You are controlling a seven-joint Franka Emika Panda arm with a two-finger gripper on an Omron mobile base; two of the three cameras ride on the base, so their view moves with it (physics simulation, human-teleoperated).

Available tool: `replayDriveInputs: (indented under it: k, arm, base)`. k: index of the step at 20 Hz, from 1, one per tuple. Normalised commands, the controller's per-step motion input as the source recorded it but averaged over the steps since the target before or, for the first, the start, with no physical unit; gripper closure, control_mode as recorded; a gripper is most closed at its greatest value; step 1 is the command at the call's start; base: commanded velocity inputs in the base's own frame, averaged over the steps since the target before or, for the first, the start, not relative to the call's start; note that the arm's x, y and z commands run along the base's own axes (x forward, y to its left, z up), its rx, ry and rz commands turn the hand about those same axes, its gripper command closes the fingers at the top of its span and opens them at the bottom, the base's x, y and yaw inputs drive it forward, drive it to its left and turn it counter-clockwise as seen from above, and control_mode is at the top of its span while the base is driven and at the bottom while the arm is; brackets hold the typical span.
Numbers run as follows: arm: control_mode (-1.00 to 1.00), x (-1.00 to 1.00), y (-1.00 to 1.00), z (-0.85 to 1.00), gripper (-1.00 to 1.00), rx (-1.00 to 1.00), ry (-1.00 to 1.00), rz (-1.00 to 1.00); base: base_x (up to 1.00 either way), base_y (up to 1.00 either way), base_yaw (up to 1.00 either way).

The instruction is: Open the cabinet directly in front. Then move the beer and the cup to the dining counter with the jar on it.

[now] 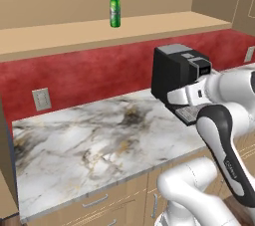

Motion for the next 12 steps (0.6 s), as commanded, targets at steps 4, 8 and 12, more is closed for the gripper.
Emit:
replayDriveInputs:
  k: [4,8,12]
  arm:
    - [-1.0,0.0,0.0,0.44,-1.0,0.0,-0.13,0.0]
    - [-1.0,0.0,0.0,0.42,-1.0,-0.02,-0.11,0.0]
    - [-1.0,0.0,0.0,0.47,-1.0,-0.05,-0.09,0.0]
  base:
    - [0.0,0.0,0.0]
    - [0.0,0.0,0.0]
    - [0.0,0.0,0.0]
